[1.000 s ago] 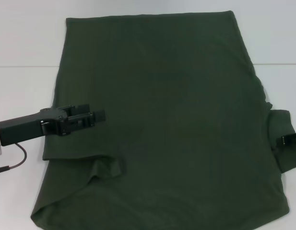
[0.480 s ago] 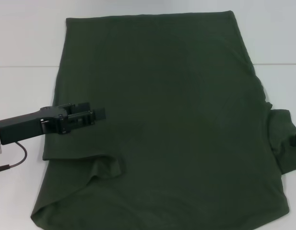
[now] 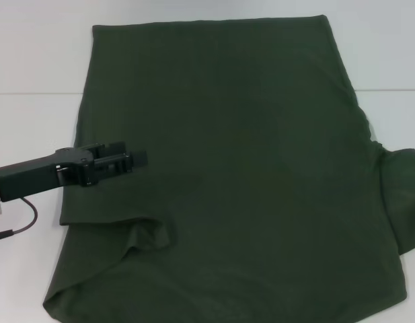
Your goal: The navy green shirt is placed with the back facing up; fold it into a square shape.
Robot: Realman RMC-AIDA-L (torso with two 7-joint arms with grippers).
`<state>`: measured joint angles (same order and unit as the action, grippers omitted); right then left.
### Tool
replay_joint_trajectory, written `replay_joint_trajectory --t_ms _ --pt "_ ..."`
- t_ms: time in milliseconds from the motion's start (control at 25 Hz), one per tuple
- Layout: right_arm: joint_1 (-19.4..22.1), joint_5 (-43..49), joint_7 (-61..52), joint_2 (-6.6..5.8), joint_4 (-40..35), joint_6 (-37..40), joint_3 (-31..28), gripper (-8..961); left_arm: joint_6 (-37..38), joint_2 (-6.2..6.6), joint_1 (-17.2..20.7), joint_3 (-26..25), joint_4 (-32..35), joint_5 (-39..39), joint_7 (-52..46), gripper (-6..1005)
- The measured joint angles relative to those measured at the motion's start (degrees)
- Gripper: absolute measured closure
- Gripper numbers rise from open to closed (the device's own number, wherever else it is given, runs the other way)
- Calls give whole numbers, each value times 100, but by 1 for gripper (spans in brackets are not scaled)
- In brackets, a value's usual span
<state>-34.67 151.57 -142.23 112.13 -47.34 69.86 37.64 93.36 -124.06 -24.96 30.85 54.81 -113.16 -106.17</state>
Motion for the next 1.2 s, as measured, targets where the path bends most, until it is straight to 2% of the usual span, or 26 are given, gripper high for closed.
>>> replay_joint_trajectory --t_ms 520,880,1040,1200 --pt "-89 331 -423 -192 -26 -308 -86 935 151 5 89 -281 7 173 -1 247" --pt "-202 339 -443 -249 -30 -286 -202 935 218 5 97 -361 4 331 -43 247" --pt "-304 337 -451 -277 -156 60 -230 935 218 5 91 -360 17 386 -120 247" --pt "-370 327 -494 -248 -612 880 -250 935 192 4 86 -360 22 402 -153 247"
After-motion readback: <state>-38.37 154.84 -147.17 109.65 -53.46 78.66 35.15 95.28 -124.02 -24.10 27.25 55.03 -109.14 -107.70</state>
